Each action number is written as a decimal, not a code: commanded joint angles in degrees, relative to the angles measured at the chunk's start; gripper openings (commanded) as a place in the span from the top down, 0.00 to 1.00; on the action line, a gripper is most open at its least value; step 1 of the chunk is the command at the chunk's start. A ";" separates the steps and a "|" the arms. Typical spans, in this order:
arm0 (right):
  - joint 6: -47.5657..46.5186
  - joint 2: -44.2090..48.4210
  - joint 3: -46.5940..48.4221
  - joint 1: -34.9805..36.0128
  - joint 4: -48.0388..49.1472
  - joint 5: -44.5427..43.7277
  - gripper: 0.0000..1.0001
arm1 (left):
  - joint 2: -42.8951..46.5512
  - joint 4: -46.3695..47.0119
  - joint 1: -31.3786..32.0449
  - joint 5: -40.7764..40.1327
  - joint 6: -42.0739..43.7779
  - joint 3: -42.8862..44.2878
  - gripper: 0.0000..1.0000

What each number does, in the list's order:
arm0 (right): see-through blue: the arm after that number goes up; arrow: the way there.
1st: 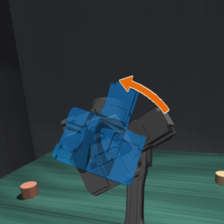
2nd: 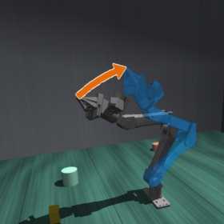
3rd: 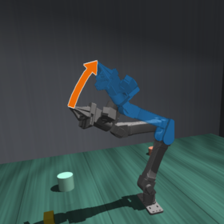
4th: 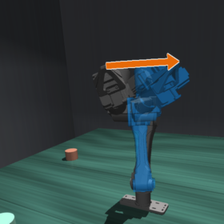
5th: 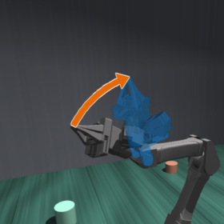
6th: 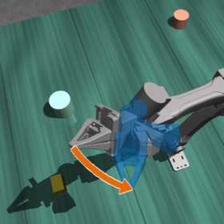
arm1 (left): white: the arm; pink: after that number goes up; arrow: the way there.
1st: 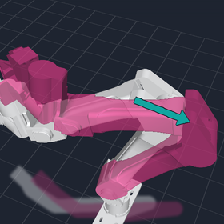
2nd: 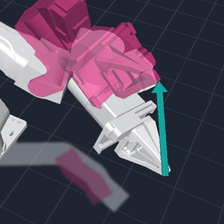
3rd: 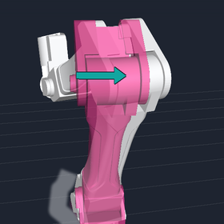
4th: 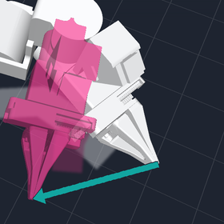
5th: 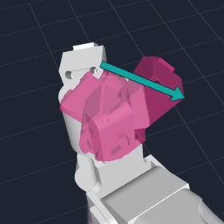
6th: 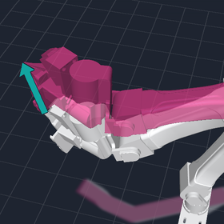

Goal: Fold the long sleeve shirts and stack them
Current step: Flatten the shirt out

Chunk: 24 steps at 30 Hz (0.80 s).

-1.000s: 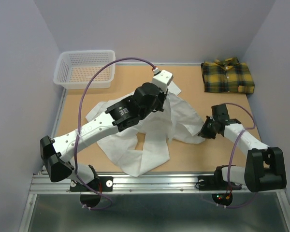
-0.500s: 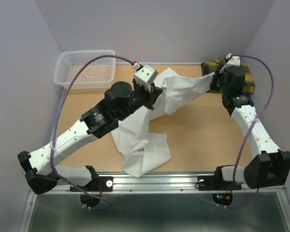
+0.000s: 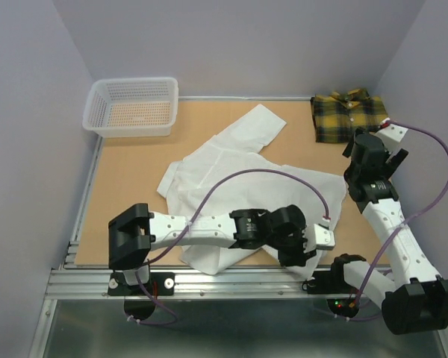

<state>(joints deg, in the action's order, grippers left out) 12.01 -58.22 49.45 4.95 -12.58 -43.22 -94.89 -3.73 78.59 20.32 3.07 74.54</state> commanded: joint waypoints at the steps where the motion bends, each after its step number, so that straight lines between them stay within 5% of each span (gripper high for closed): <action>1: 0.30 2.75 3.19 -0.03 3.17 -12.24 0.01 | 4.19 -2.69 2.27 4.29 7.99 4.12 0.65; 2: -0.05 2.76 3.54 -0.12 3.17 -11.02 0.01 | 4.45 -2.95 2.36 4.29 8.61 4.12 0.62; 6: 0.29 2.49 5.04 -0.12 2.21 -0.31 0.01 | 6.47 -3.04 2.36 2.55 9.06 2.89 0.23; 9: 2.48 1.18 6.62 -0.20 -1.73 11.47 0.02 | 9.28 -2.34 1.49 -2.45 7.22 0.97 0.12; 15: 10.13 -3.66 7.07 -0.12 -13.34 26.86 0.09 | 15.87 3.27 -15.72 -3.78 -2.79 -7.20 0.12; 24: 21.82 -11.20 -1.63 -0.20 -14.84 31.89 0.50 | 11.68 4.87 -44.53 -23.47 -21.95 -12.75 0.13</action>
<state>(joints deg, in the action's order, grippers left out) 27.27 -66.04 50.48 4.89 -26.15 -14.31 -80.99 -1.61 40.84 5.50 -8.69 63.68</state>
